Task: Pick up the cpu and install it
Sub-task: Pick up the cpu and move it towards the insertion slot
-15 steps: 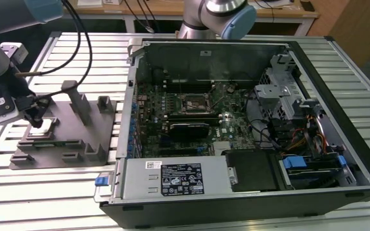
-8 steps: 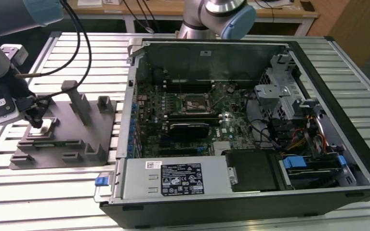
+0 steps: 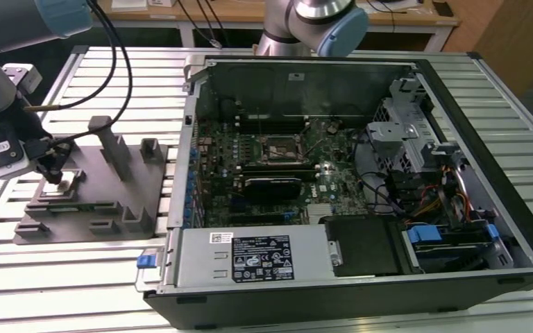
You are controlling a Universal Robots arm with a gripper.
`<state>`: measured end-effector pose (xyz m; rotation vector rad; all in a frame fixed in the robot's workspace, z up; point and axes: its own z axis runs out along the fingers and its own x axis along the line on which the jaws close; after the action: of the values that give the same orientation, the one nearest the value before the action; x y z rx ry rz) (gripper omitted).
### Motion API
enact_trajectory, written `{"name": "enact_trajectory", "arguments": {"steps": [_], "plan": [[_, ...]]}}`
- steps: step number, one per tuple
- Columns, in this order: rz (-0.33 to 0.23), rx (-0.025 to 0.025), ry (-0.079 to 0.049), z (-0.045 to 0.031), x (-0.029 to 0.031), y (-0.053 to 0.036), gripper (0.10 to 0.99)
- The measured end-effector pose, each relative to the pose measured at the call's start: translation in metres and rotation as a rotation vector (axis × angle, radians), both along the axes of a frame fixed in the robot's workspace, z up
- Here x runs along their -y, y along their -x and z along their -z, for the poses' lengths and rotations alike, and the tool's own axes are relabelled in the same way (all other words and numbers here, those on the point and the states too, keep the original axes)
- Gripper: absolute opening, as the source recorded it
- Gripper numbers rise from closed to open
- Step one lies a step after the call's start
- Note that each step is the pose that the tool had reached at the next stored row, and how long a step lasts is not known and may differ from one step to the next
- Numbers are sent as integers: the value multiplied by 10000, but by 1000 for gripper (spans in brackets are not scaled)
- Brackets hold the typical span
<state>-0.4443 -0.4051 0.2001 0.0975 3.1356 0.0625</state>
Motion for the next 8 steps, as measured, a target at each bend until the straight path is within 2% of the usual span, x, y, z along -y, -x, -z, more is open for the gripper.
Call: {"name": "enact_trajectory", "arguments": {"steps": [3, 4, 5, 7, 8], "plan": [[0, 0, 0, 0, 0, 0, 114], [0, 0, 0, 0, 0, 0, 169], [0, 0, 0, 0, 0, 0, 169], [0, 0, 0, 0, 0, 0, 294], [0, 0, 0, 0, 0, 0, 294]]}}
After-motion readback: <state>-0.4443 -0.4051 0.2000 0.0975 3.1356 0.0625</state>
